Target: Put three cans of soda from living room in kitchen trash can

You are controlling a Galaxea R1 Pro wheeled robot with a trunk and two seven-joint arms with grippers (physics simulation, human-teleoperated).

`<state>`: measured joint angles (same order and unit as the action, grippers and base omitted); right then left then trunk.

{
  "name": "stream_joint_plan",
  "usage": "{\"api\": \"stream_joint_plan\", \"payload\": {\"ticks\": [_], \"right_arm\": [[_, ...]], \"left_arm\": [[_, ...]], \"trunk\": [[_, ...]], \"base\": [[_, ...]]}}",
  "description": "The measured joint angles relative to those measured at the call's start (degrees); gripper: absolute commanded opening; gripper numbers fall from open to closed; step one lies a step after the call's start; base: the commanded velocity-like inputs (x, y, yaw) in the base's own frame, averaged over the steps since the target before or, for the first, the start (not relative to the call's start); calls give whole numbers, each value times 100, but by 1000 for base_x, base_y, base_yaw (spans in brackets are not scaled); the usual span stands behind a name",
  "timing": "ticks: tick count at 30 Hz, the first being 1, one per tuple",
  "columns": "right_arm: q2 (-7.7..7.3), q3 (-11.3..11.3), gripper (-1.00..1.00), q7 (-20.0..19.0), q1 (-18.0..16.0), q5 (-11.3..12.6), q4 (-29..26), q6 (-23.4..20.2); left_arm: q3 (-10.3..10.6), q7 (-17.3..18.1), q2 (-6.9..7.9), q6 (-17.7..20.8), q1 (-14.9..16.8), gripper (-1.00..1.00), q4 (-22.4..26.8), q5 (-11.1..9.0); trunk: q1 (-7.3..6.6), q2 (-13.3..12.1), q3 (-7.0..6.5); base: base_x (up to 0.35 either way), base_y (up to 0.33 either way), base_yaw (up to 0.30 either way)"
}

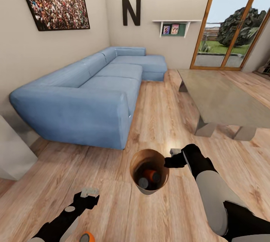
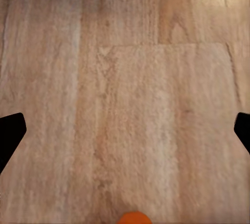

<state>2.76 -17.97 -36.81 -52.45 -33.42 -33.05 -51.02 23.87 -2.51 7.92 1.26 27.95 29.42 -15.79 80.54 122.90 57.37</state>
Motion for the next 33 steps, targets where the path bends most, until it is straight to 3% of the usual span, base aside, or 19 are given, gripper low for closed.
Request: {"api": "stream_joint_plan", "payload": {"ticks": [9, 17, 22, 26, 33], "right_arm": [[-5, -324, -100, 11, -1, 61, -4, -7], [4, -330, -100, 26, 0, 19, 0, -4], [3, -333, -100, 35, 0, -71, -1, 27], [4, -339, -100, 35, 0, 34, 0, -11], [4, -334, -100, 47, 0, -3, 0, 1]], "left_arm": [[21, 26, -9, -48, 0, 100, -141, -30], [22, 9, -10, -31, 0, 100, -146, -1], [21, 24, -10, -51, 0, 100, -124, -7], [22, 33, -10, -58, 0, 100, -111, -10], [12, 40, -2, -51, 0, 100, -103, -14]], "trunk": [[0, 0, 3], [0, 0, 6], [0, 0, 6], [0, 0, 6], [0, 0, 6]], "base": [[262, 0, -46], [60, -116, -186], [15, -153, -37], [3, -28, -7], [0, -5, -1]]}}
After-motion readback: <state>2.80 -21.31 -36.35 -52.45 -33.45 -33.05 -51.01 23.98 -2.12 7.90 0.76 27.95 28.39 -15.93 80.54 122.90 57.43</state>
